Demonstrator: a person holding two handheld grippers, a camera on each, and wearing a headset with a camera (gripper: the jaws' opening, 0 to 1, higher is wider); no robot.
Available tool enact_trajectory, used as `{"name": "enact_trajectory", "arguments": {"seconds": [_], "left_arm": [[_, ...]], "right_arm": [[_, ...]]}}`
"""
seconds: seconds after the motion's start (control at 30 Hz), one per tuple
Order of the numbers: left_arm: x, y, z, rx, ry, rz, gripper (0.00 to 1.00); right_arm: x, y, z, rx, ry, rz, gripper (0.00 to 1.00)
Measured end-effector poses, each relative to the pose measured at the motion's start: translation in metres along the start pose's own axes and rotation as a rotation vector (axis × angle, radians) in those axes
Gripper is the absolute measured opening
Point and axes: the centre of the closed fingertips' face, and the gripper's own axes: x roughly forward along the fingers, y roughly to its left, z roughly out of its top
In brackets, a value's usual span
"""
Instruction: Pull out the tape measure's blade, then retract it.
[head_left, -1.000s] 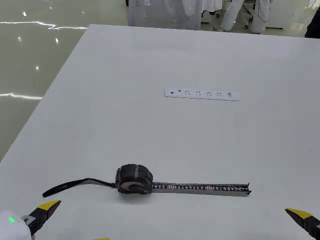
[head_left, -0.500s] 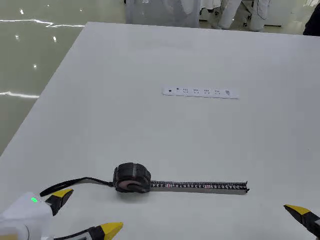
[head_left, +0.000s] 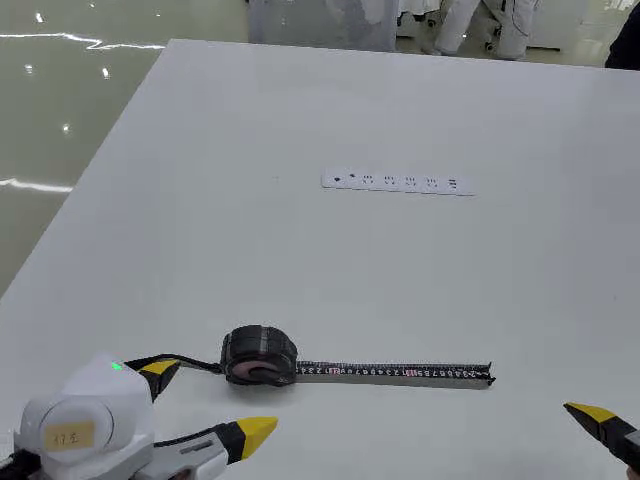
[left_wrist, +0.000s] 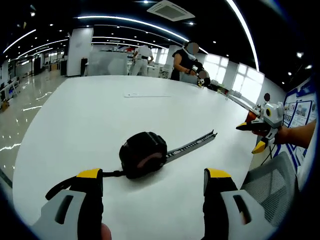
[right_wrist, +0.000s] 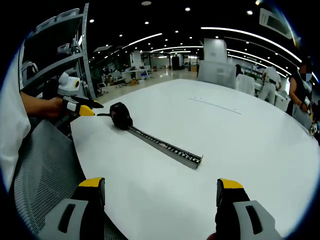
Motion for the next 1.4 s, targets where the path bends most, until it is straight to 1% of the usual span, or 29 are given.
{"name": "enact_trajectory", "arguments": {"seconds": [0.1, 0.17, 0.27, 0.33, 0.37, 0.47, 0.57, 0.63, 0.7, 0.83, 0.9, 1.0, 1.03, 1.1, 1.17, 1.2, 1.27, 1.33, 1.37, 1.4], "left_arm": [[0.006, 0.001, 0.002, -0.034, -0.008, -0.004, 0.79], [0.009, -0.001, 0.002, -0.027, -0.005, -0.004, 0.79], [0.016, -0.003, 0.002, -0.036, -0.001, -0.013, 0.79], [0.02, -0.004, 0.004, -0.029, -0.001, -0.013, 0.78], [0.024, -0.006, 0.005, -0.038, 0.0, -0.023, 0.78], [0.032, -0.008, 0.004, -0.026, 0.01, -0.026, 0.78], [0.037, -0.012, 0.006, -0.034, 0.008, -0.033, 0.78], [0.041, -0.014, 0.006, -0.009, 0.015, -0.031, 0.78], [0.043, -0.015, 0.007, -0.025, 0.011, -0.031, 0.8], [0.044, -0.013, 0.005, -0.017, 0.015, -0.013, 0.79], [0.045, -0.013, 0.004, -0.025, 0.017, -0.006, 0.8], [0.047, -0.013, 0.006, -0.036, 0.009, 0.015, 0.8], [0.048, -0.014, 0.006, -0.032, 0.005, 0.023, 0.81], [0.049, -0.012, 0.007, -0.049, -0.003, 0.043, 0.81], [0.051, -0.013, 0.007, -0.044, -0.004, 0.056, 0.82], [0.052, -0.012, 0.007, -0.036, 0.0, 0.074, 0.82], [0.055, -0.014, 0.009, -0.048, -0.012, 0.084, 0.84], [0.056, -0.011, 0.008, -0.053, -0.019, 0.118, 0.82], [0.057, -0.008, 0.007, -0.041, -0.013, 0.139, 0.81], [0.058, -0.008, 0.007, -0.05, -0.016, 0.143, 0.8]], "right_arm": [[0.001, -0.001, 0.0, 0.002, 0.001, 0.0, 0.93], [0.001, -0.002, -0.001, 0.001, 0.004, -0.002, 0.92], [0.001, -0.004, -0.002, 0.007, 0.006, -0.003, 0.92], [0.001, -0.005, -0.003, 0.007, 0.008, -0.005, 0.92], [0.001, -0.005, -0.003, 0.009, 0.007, -0.005, 0.92], [0.0, -0.007, -0.003, 0.012, 0.007, -0.007, 0.92], [-0.001, -0.007, -0.003, 0.014, 0.007, -0.007, 0.92], [-0.001, -0.009, -0.003, 0.011, 0.006, -0.01, 0.92], [-0.001, -0.009, -0.003, 0.014, 0.006, -0.01, 0.92], [0.0, -0.009, -0.003, 0.014, 0.007, -0.008, 0.92], [0.001, -0.009, -0.002, 0.013, 0.007, -0.007, 0.92], [0.003, -0.009, -0.002, 0.015, 0.014, 0.0, 0.9], [0.003, -0.01, -0.002, 0.015, 0.018, 0.005, 0.9], [0.004, -0.011, -0.002, 0.01, 0.022, 0.011, 0.88], [0.005, -0.013, -0.001, 0.001, 0.03, 0.025, 0.85], [0.006, -0.014, -0.001, -0.004, 0.035, 0.031, 0.84], [0.008, -0.02, 0.0, -0.023, 0.044, 0.035, 0.82], [0.01, -0.026, 0.001, -0.038, 0.054, 0.044, 0.79], [0.011, -0.028, 0.002, -0.053, 0.061, 0.057, 0.78], [0.012, -0.029, 0.002, -0.056, 0.068, 0.068, 0.75]]}}
